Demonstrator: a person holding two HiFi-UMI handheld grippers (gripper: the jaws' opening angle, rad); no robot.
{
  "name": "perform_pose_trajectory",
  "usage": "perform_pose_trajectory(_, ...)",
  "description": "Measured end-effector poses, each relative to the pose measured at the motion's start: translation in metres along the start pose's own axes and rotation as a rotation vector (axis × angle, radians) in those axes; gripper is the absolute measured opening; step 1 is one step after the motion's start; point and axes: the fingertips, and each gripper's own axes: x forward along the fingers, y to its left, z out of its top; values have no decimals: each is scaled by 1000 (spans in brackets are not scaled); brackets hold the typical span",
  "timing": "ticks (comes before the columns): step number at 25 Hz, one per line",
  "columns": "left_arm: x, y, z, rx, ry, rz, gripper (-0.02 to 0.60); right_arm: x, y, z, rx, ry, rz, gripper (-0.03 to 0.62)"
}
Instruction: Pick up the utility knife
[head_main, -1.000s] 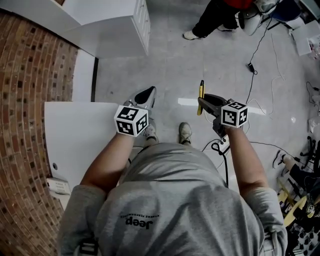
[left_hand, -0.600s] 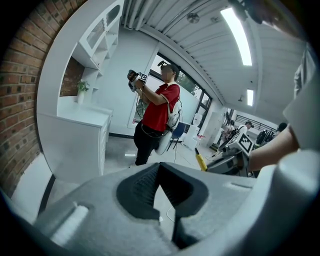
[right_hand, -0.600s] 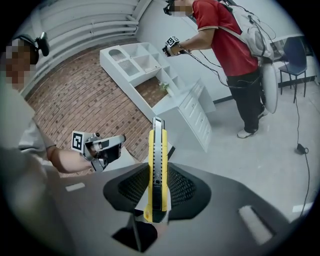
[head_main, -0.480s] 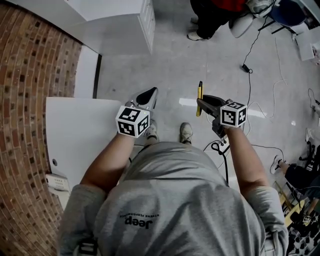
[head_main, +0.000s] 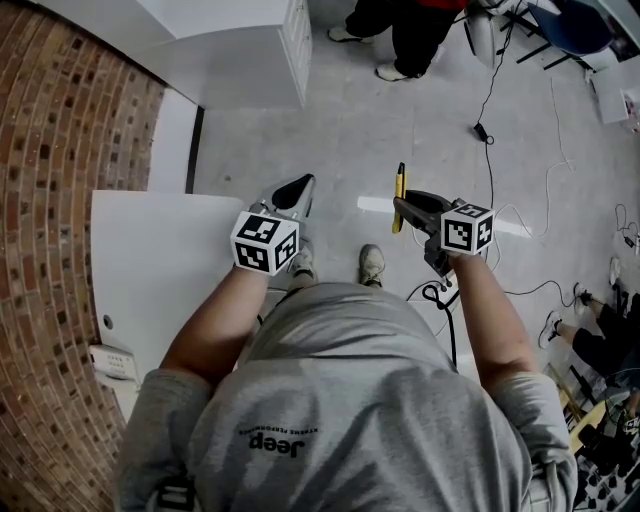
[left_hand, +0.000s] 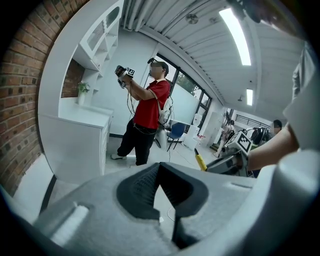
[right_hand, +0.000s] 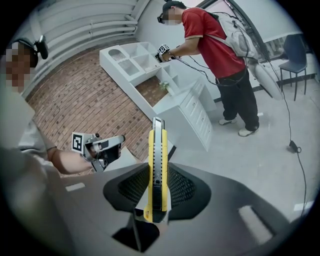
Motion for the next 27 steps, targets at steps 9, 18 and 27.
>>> perform_pose_trajectory(9,-5,2,-2,-6,-6,10,0,1,0,-1,4,-2,-1,123)
perform_pose_trajectory(18,-7,3,-2,-7,-9,14,0,4,3,1,-10,2,8,123)
perform_pose_trajectory(27,-7,3,-1,-5,-10,15,0,3,3,3,-8,-1,10,123)
